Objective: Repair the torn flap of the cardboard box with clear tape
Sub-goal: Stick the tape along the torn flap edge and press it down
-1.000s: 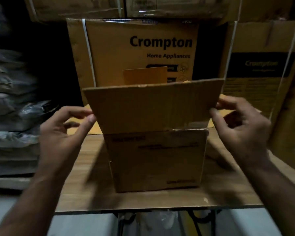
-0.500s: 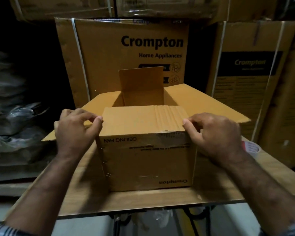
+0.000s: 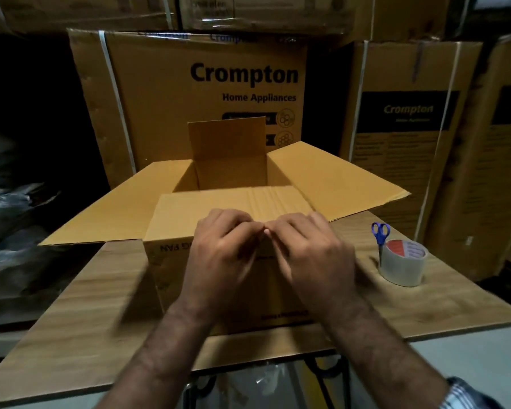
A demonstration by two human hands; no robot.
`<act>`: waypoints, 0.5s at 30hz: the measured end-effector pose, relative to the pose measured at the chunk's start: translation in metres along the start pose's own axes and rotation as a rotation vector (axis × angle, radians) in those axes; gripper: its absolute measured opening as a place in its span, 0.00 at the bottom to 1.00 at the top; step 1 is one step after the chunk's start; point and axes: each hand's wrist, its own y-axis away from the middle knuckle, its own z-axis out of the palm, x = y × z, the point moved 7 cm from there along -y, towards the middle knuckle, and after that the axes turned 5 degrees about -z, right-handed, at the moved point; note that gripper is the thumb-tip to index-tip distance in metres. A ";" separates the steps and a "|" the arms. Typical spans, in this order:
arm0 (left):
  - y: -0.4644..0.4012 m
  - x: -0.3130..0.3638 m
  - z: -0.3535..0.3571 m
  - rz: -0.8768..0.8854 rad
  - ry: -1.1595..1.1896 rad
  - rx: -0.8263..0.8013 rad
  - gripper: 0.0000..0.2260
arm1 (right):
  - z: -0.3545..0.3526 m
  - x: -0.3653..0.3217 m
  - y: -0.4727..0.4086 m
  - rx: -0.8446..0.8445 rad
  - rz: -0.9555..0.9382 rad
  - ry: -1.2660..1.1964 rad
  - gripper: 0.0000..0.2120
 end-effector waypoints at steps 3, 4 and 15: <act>0.005 -0.004 0.004 0.048 -0.024 0.067 0.12 | -0.001 0.010 0.004 0.050 -0.043 0.068 0.09; 0.005 -0.004 0.004 0.059 -0.020 0.089 0.10 | -0.001 0.015 0.005 0.070 -0.055 0.080 0.09; 0.006 -0.011 0.006 0.080 -0.058 0.112 0.08 | -0.006 0.073 0.029 0.151 -0.111 0.096 0.18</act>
